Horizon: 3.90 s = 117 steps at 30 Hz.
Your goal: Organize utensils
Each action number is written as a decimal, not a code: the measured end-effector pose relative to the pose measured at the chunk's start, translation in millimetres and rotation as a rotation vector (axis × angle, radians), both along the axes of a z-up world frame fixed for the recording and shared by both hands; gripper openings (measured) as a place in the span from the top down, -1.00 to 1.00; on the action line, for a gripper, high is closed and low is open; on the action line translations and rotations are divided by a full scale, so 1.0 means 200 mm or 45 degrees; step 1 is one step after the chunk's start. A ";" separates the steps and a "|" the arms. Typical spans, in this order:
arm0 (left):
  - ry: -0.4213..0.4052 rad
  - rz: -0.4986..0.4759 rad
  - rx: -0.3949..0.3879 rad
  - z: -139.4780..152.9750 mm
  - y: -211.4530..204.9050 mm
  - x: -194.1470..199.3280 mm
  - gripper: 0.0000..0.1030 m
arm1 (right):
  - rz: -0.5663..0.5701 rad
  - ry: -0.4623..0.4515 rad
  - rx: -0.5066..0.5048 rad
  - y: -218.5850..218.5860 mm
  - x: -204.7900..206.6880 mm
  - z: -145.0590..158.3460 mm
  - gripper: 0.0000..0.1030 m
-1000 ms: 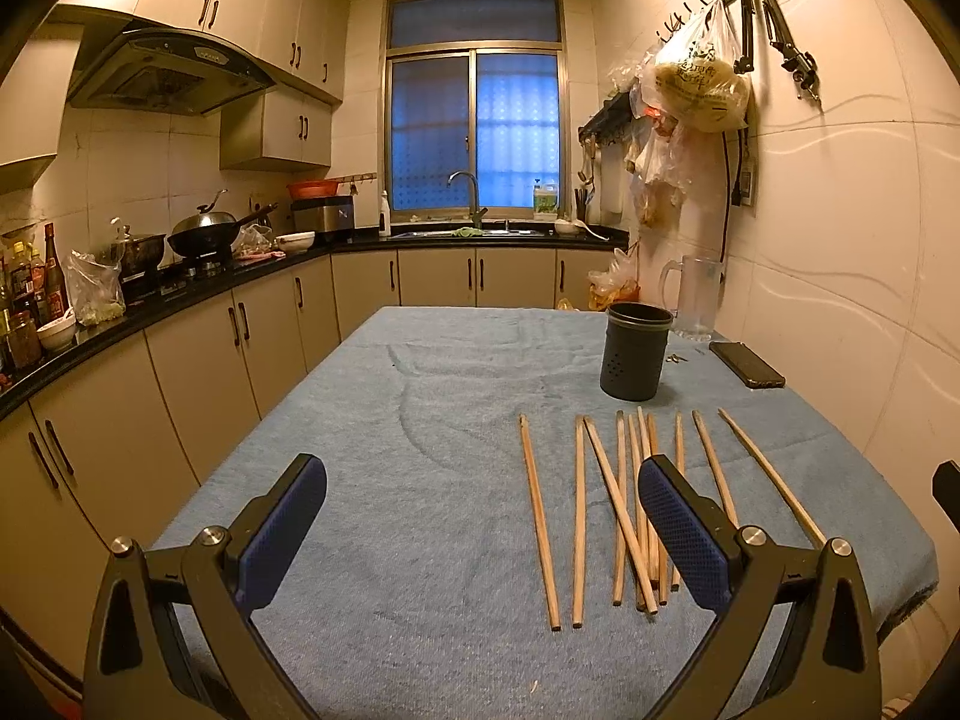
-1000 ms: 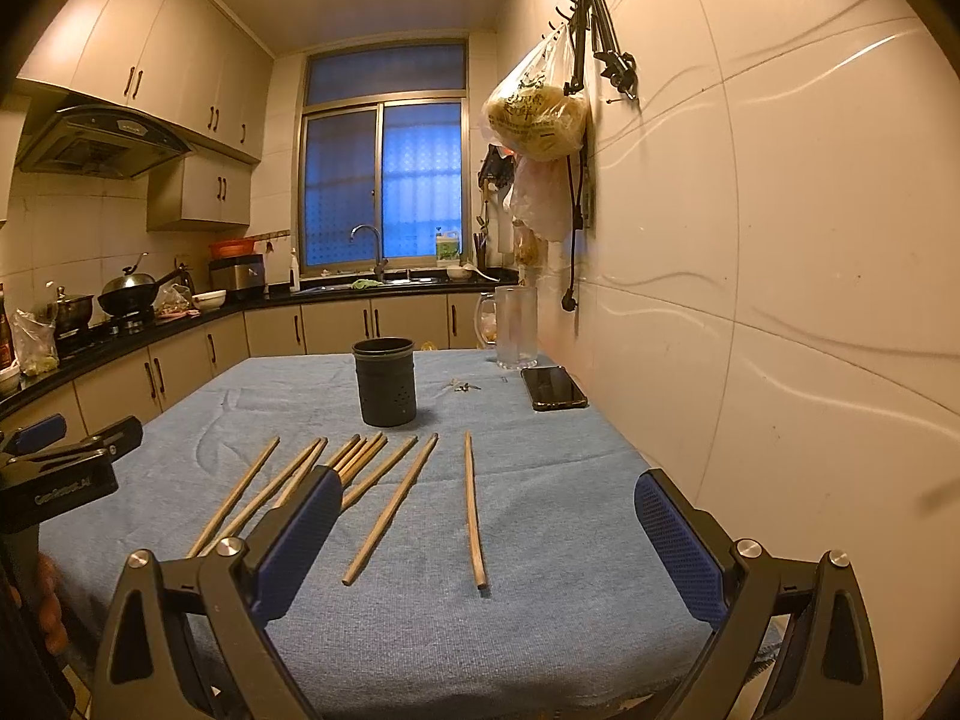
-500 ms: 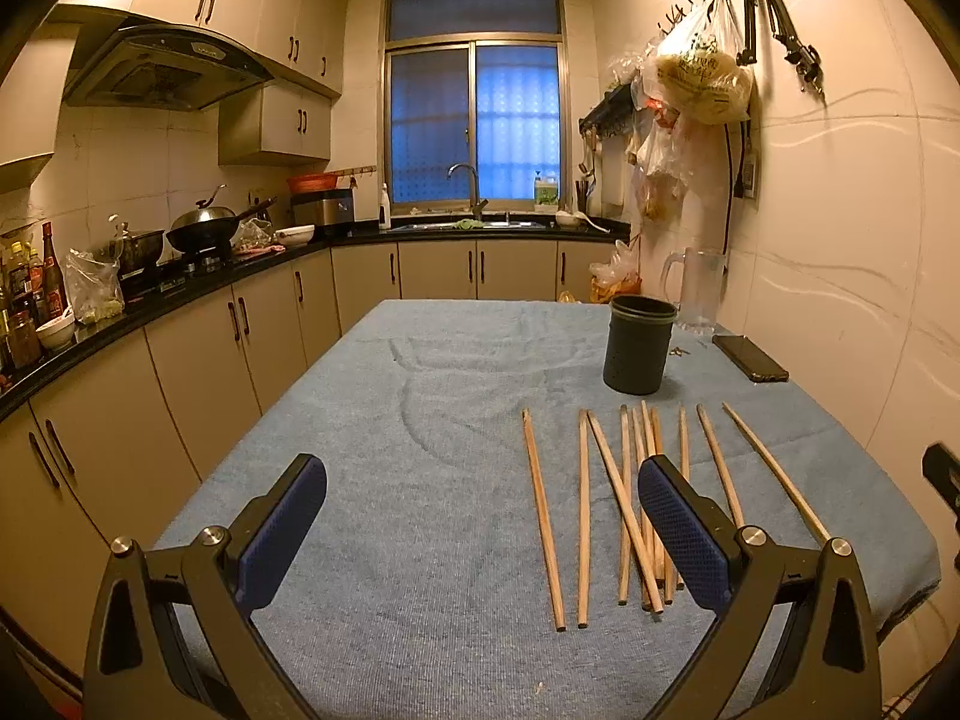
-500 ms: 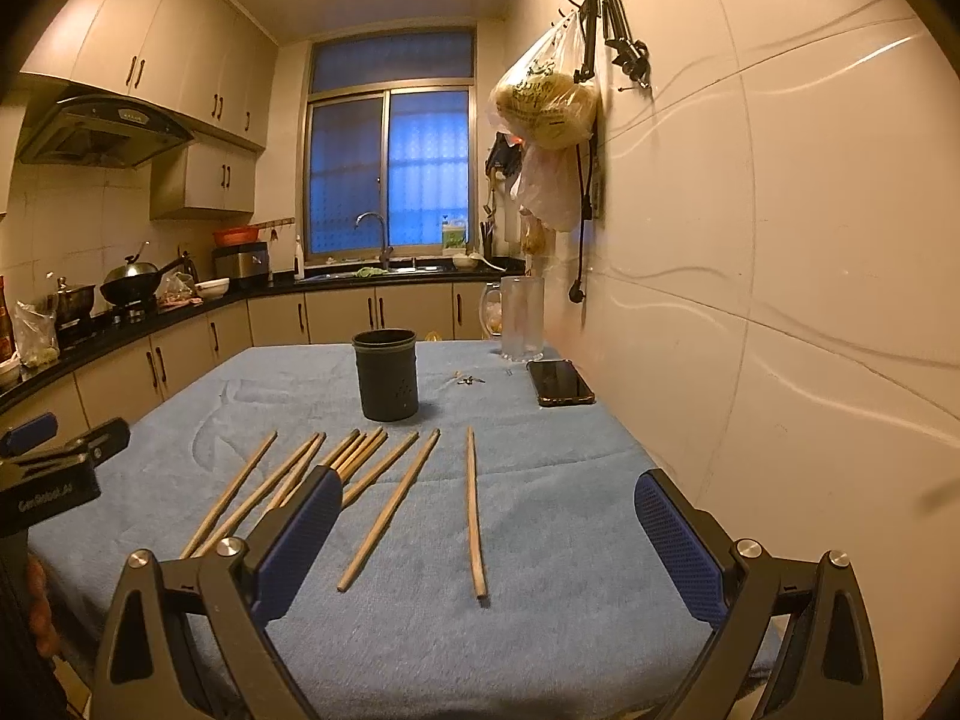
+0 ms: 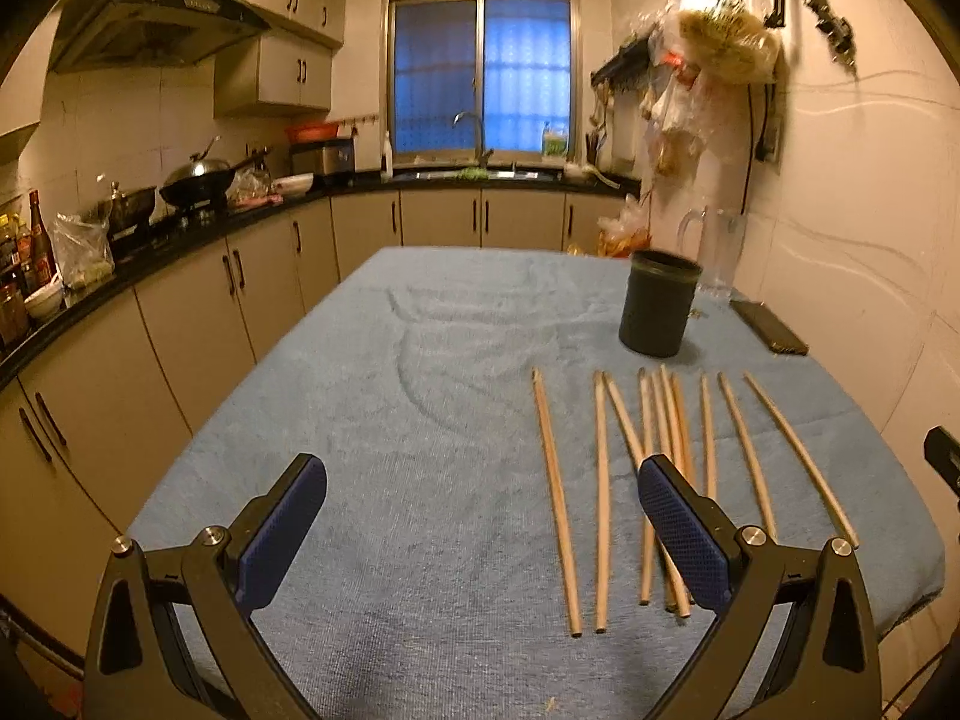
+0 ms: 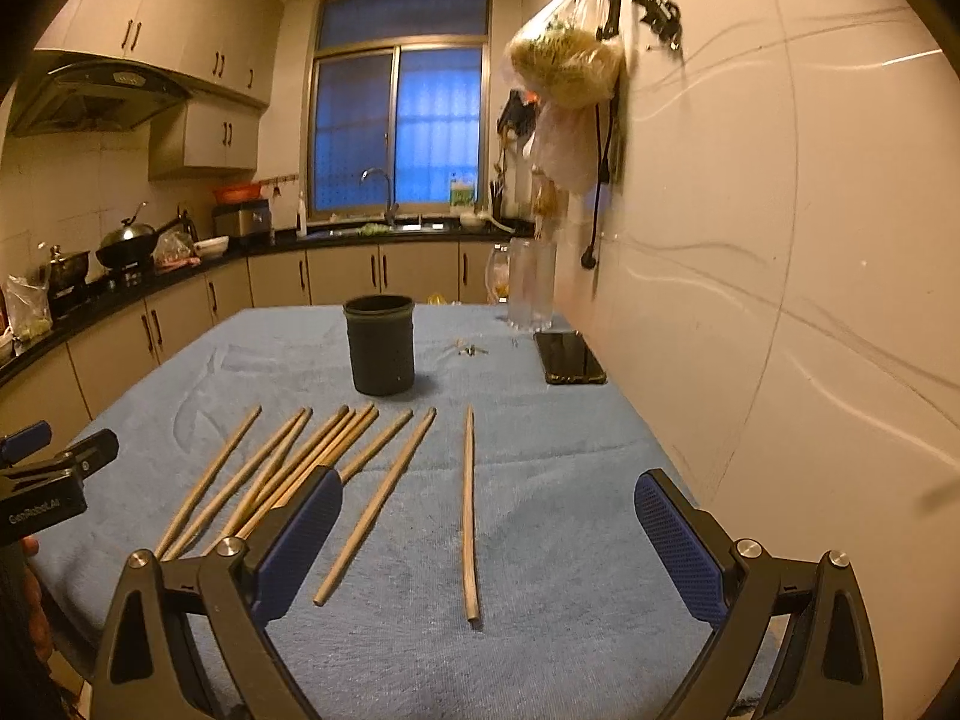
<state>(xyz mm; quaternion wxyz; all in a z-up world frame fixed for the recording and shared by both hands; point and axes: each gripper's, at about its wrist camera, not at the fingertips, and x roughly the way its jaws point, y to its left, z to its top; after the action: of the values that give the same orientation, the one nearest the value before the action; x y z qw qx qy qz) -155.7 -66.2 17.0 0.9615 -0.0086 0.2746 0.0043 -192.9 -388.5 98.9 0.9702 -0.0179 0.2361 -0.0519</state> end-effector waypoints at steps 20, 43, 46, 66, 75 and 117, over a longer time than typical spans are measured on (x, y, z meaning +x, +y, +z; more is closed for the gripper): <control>0.417 -0.065 -0.104 0.02 0.12 0.50 -1.00 | 0.146 0.387 0.173 -0.21 0.57 0.02 -0.76; 0.806 -0.245 -0.191 -0.07 -0.06 1.13 -0.72 | 0.237 0.930 0.457 -0.28 1.39 -0.29 0.30; 0.832 -0.238 -0.181 -0.08 -0.06 1.18 -0.65 | 0.225 0.943 0.441 -0.27 1.44 -0.32 0.33; 0.992 -0.229 -0.113 -0.25 -0.20 1.39 0.42 | 0.172 1.022 0.356 -0.26 1.61 -0.43 0.33; 0.988 -0.239 -0.029 -0.28 -0.37 1.46 0.45 | 0.152 1.055 0.343 -0.23 1.68 -0.47 0.33; 0.372 -0.335 0.078 0.38 -0.50 1.04 0.86 | 0.383 0.696 0.309 -0.11 1.40 0.14 0.75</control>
<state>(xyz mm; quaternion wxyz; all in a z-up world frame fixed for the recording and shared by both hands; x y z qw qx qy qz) 52.2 -166.0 93.1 0.9035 0.0575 0.4097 -0.1116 86.3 -409.9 126.0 0.8628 0.0498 0.4868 0.1271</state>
